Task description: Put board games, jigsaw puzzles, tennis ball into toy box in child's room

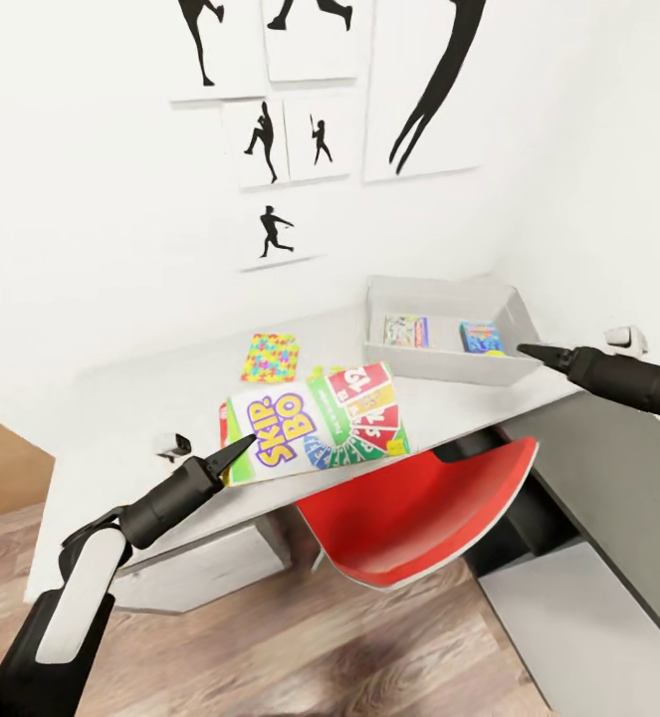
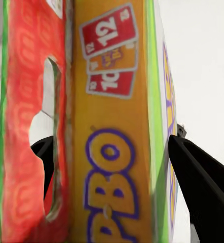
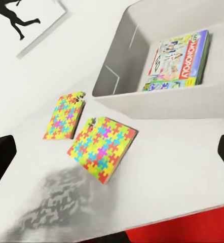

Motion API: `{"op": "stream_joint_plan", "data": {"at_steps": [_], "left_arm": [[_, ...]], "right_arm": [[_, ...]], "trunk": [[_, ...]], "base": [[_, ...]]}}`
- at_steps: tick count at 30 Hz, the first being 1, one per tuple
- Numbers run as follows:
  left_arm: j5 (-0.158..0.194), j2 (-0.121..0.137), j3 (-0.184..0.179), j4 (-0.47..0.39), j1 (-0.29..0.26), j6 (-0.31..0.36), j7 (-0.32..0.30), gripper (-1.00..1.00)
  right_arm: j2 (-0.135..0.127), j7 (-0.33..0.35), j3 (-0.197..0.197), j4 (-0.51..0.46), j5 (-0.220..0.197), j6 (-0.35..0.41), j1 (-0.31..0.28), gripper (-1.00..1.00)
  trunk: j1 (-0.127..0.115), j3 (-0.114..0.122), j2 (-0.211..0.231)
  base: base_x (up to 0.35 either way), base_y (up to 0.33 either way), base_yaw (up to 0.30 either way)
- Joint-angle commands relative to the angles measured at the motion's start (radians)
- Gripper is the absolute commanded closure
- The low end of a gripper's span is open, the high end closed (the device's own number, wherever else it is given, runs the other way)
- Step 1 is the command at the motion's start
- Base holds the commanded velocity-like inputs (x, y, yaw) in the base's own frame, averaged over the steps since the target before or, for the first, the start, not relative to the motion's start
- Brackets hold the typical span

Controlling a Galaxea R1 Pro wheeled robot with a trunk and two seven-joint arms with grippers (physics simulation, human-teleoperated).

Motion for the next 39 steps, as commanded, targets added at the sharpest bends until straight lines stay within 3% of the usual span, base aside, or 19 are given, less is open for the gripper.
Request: {"op": "stream_joint_plan", "data": {"at_steps": [1, 6, 14, 17, 24, 39], "left_arm": [[0.007, 0.0, 0.001, -0.001, -0.001, 0.007, 0.0, 1.0], [0.011, -0.004, 0.0, -0.005, -0.003, 0.009, 0.023, 1.0], [0.014, -0.005, -0.002, -0.009, -0.003, 0.01, 0.036, 1.0], [0.015, -0.005, -0.001, -0.01, -0.003, 0.01, 0.039, 1.0], [0.016, -0.005, 0.004, -0.01, -0.003, 0.009, 0.039, 1.0], [0.022, -0.005, 0.01, -0.028, -0.003, 0.01, 0.037, 1.0]], "right_arm": [[0.0, 0.011, -0.001, 0.001, 0.01, 0.004, -0.001, -1.0], [-0.02, 0.077, -0.039, 0.0, 0.008, 0.004, 0.037, -1.0], [-0.028, 0.105, -0.064, 0.0, 0.008, 0.004, 0.062, -1.0], [-0.028, 0.112, -0.068, 0.0, 0.007, 0.004, 0.106, -1.0], [-0.023, 0.114, -0.065, 0.0, 0.007, 0.004, 0.115, -1.0], [-0.021, 0.114, -0.059, 0.0, 0.007, 0.004, 0.136, -1.0]], "trunk": [[0.001, -0.001, -0.002], [0.001, -0.001, -0.002], [0.001, -0.001, -0.002], [0.001, -0.001, -0.002], [0.001, -0.001, -0.002], [0.001, 0.0, -0.002]], "base": [[0.177, -0.292, -0.287], [0.178, -0.292, -0.287], [0.177, -0.292, -0.287], [0.165, -0.292, -0.287], [0.115, -0.202, -0.182], [0.013, -0.021, -0.018]]}}
